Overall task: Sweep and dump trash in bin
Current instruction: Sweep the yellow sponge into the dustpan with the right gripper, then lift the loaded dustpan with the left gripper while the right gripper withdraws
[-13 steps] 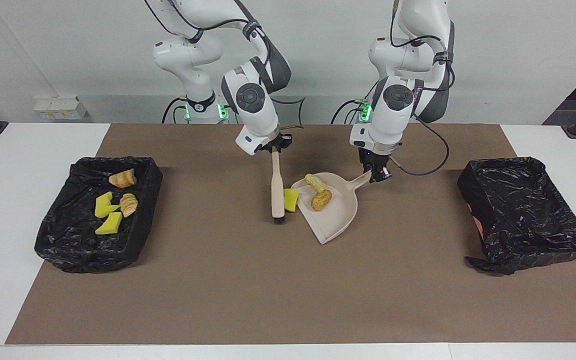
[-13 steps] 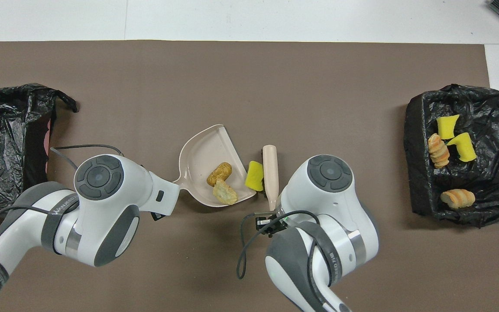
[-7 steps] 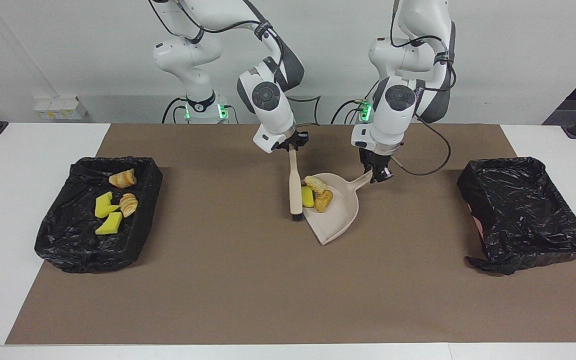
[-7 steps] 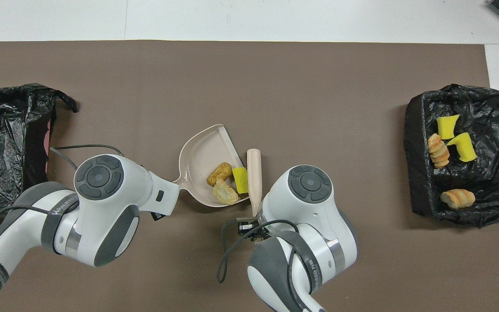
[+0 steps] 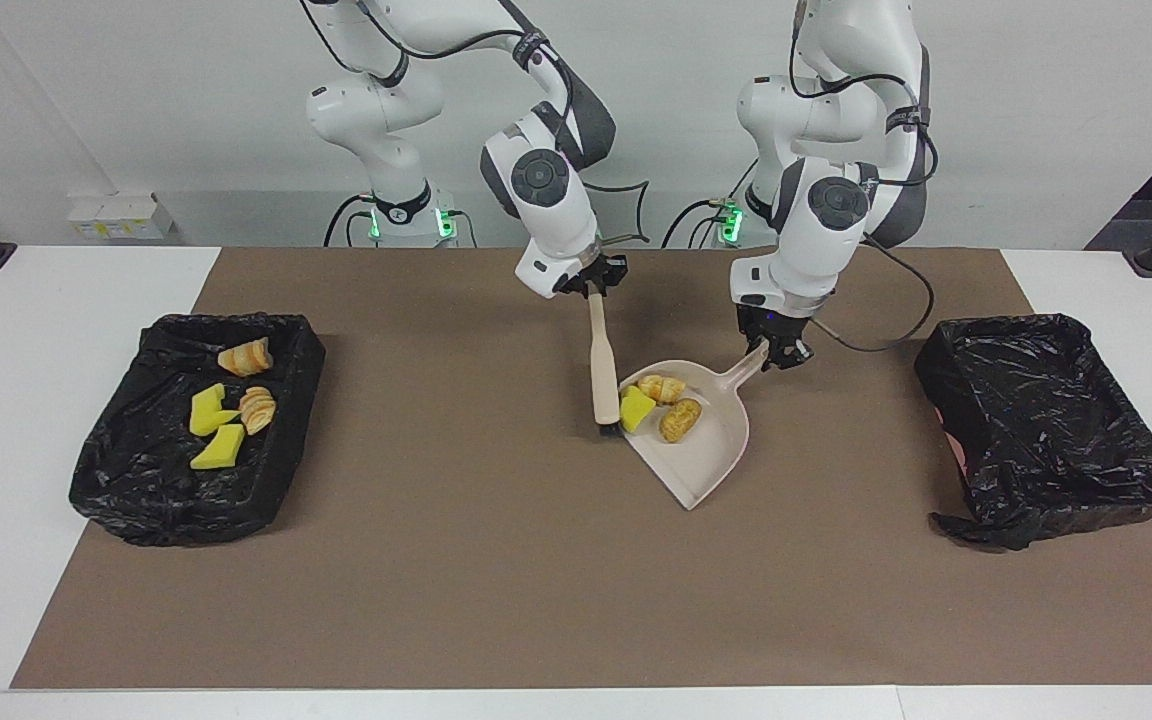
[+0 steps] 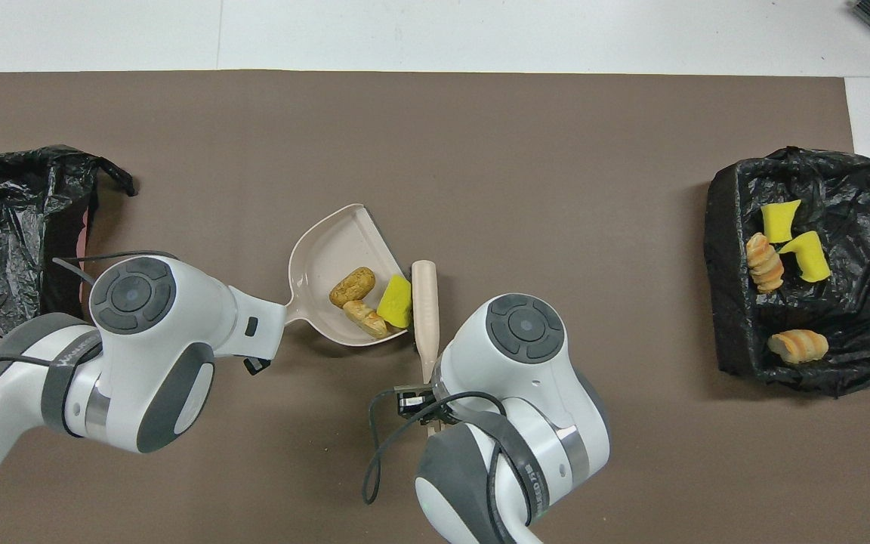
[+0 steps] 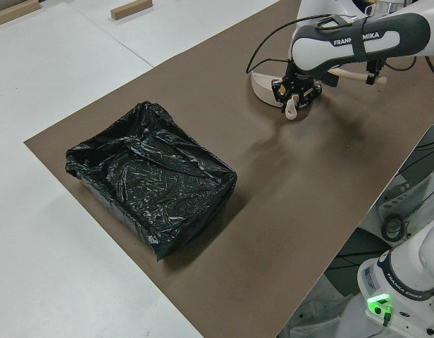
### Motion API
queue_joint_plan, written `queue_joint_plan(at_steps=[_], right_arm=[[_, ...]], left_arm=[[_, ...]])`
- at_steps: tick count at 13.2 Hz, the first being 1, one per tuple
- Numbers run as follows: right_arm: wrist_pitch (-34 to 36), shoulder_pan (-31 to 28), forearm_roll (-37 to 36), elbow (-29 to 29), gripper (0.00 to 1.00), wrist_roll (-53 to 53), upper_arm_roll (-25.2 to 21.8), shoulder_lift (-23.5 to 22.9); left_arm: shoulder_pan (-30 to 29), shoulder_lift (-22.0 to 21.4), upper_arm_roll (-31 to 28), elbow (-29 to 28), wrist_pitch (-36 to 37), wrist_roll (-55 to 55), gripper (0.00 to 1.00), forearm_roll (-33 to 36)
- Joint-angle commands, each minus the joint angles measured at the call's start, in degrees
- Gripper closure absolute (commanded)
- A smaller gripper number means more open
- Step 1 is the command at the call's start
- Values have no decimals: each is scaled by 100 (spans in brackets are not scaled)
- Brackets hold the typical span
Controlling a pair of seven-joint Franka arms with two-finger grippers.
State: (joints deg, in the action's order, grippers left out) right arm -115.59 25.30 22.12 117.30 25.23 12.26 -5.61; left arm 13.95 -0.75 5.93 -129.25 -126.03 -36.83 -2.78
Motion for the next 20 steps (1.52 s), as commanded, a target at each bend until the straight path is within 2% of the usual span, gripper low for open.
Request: queue_joint_plan(at_steps=[1,5,8,11,16,18,20], right_arm=[[142,-51,117,3,100,0,-4,340],[342,62,12,38,100,78,22,851],[344,466,-303,117,100,980,31,992],[326,721,-419,502,100,1256,31,1342],[46,1274,-700,925,100,1854,40,1317],[-436,1538,-700,1188,100,2177,48,1265],[-386,1680,-700,1242,100,2240,48,1186]], left_arm=[[-155,40,13,93,-79,105,100,-466],[-173,40,13,75,-175,175,100,-731],[-225,92,13,75,-606,316,100,-1022],[-541,-109,4,110,-510,369,100,-1014],[-788,-416,-4,146,-615,448,100,-926],[-823,-461,-4,128,-729,448,100,-865],[-823,-470,-4,76,-608,439,100,-864]])
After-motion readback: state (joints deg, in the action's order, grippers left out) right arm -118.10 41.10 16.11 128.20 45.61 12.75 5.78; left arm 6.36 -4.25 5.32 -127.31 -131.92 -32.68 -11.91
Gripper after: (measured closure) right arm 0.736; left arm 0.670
